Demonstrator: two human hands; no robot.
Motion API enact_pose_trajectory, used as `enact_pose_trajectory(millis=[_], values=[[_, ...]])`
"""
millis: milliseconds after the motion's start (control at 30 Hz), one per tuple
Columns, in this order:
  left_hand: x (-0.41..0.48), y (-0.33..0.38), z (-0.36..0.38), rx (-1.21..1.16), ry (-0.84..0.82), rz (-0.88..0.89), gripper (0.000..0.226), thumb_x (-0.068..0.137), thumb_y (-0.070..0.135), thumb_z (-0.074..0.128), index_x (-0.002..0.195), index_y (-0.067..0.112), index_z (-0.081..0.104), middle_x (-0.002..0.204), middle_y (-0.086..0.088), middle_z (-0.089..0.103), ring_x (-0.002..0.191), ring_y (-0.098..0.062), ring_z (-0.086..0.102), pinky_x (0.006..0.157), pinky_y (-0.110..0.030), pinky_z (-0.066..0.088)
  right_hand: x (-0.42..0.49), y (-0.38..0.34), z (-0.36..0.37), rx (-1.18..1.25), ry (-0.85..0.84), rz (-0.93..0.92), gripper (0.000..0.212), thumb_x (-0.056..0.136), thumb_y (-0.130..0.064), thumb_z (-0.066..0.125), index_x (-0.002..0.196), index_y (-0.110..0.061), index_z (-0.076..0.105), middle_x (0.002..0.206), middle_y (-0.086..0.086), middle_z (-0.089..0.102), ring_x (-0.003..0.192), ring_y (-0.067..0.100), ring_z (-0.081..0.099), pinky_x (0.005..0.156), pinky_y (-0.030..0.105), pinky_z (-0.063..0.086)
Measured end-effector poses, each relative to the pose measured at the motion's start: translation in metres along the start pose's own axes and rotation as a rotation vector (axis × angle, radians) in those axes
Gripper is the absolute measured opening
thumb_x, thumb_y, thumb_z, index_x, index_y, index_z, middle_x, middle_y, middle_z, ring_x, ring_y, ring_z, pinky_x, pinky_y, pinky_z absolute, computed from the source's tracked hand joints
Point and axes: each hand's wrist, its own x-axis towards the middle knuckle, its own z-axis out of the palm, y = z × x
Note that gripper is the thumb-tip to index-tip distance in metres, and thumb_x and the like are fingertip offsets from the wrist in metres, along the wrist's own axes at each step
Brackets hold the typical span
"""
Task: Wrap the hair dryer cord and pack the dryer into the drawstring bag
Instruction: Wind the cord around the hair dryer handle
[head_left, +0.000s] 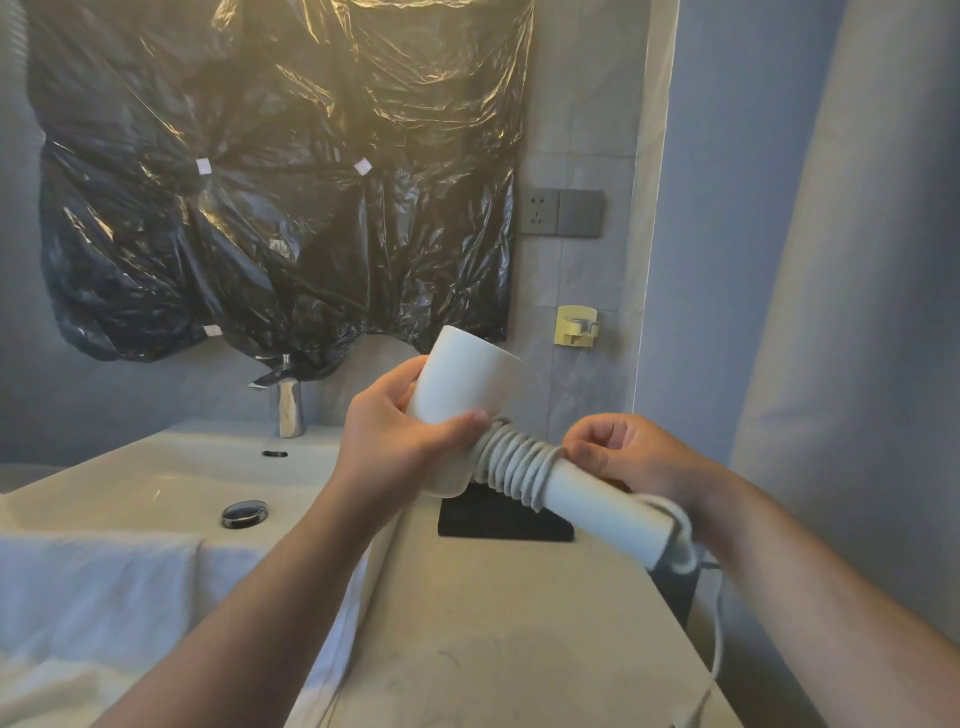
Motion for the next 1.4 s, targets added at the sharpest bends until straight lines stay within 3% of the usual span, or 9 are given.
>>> enact_pose_trajectory(millis=[133, 300, 400, 500, 600, 833, 933, 1100, 1400], values=[[-0.001, -0.003, 0.002, -0.114, 0.058, -0.098, 0.029, 0.063, 0.029, 0.081, 0.091, 0.032, 0.074, 0.088, -0.001, 0.076, 0.081, -0.026, 0.072, 0.067, -0.044, 0.063, 0.009, 0.002, 0.008, 0.255, -0.005, -0.024, 0.073, 0.032, -0.052, 0.093, 0.084, -0.013, 0.062, 0.069, 0.002, 0.069, 0.053, 0.015, 0.067, 0.043, 0.023, 0.052], [0.000, -0.005, 0.008, -0.143, 0.165, -0.100, 0.044, 0.059, 0.040, 0.080, 0.099, 0.024, 0.073, 0.091, -0.004, 0.076, 0.089, -0.034, 0.071, 0.072, -0.055, 0.061, 0.012, 0.021, 0.023, 0.745, 0.039, -0.122, 0.045, 0.036, -0.020, 0.094, 0.076, -0.014, 0.073, 0.078, 0.007, 0.066, 0.055, 0.018, 0.058, 0.039, 0.019, 0.039], [0.002, -0.008, 0.009, -0.150, 0.236, -0.100, 0.042, 0.058, 0.042, 0.080, 0.096, 0.025, 0.074, 0.089, -0.007, 0.075, 0.089, -0.038, 0.070, 0.070, -0.059, 0.060, 0.012, 0.023, 0.036, 0.811, 0.133, -0.150, 0.013, 0.069, -0.005, 0.071, 0.079, -0.013, 0.067, 0.071, 0.005, 0.059, 0.047, 0.010, 0.046, 0.039, 0.016, 0.032], [0.004, -0.011, 0.011, -0.144, 0.309, -0.113, 0.039, 0.059, 0.042, 0.080, 0.094, 0.026, 0.074, 0.088, -0.009, 0.075, 0.080, -0.032, 0.070, 0.068, -0.061, 0.059, 0.014, 0.022, 0.052, 0.789, 0.317, -0.119, 0.025, 0.090, 0.008, 0.041, 0.091, -0.012, 0.055, 0.066, 0.000, 0.048, 0.046, 0.007, 0.036, 0.040, 0.015, 0.022], [0.005, -0.012, 0.012, -0.114, 0.394, -0.116, 0.033, 0.059, 0.042, 0.079, 0.087, 0.026, 0.073, 0.084, -0.004, 0.074, 0.077, -0.026, 0.071, 0.068, -0.058, 0.060, 0.013, 0.020, 0.067, 0.611, 0.447, -0.103, 0.017, 0.094, 0.002, 0.045, 0.096, -0.010, 0.056, 0.070, 0.005, 0.049, 0.048, 0.010, 0.034, 0.041, 0.019, 0.020], [0.009, -0.018, 0.004, 0.070, 0.490, -0.057, 0.032, 0.064, 0.046, 0.079, 0.090, 0.032, 0.067, 0.079, 0.006, 0.071, 0.077, -0.019, 0.069, 0.070, -0.051, 0.059, 0.004, 0.010, 0.073, -0.369, 0.393, -0.034, 0.018, 0.096, -0.016, 0.048, 0.106, -0.023, 0.061, 0.062, -0.015, 0.053, 0.056, 0.000, 0.044, 0.053, 0.016, 0.030], [0.008, -0.020, 0.001, 0.230, 0.491, 0.010, 0.039, 0.067, 0.050, 0.077, 0.099, 0.032, 0.063, 0.082, 0.008, 0.069, 0.078, -0.019, 0.067, 0.069, -0.047, 0.059, -0.005, -0.001, 0.072, -0.670, 0.329, -0.051, 0.010, 0.095, -0.021, 0.051, 0.089, -0.024, 0.058, 0.069, -0.010, 0.048, 0.064, 0.006, 0.045, 0.053, 0.016, 0.032], [0.002, -0.016, -0.003, 0.413, 0.432, 0.096, 0.045, 0.071, 0.049, 0.078, 0.108, 0.033, 0.058, 0.084, 0.012, 0.064, 0.079, -0.016, 0.062, 0.067, -0.040, 0.056, -0.014, -0.018, 0.067, -0.793, 0.415, -0.173, 0.018, 0.090, -0.019, 0.060, 0.103, -0.023, 0.072, 0.092, -0.003, 0.068, 0.085, 0.015, 0.062, 0.073, 0.027, 0.051], [-0.004, -0.001, -0.006, 0.440, 0.211, 0.174, 0.060, 0.063, 0.056, 0.077, 0.118, 0.041, 0.058, 0.090, 0.014, 0.068, 0.084, -0.015, 0.064, 0.070, -0.041, 0.057, -0.012, -0.028, 0.041, -0.777, 0.450, -0.259, 0.011, 0.076, -0.023, 0.078, 0.072, -0.024, 0.068, 0.072, -0.012, 0.069, 0.075, 0.003, 0.063, 0.071, 0.022, 0.049]])
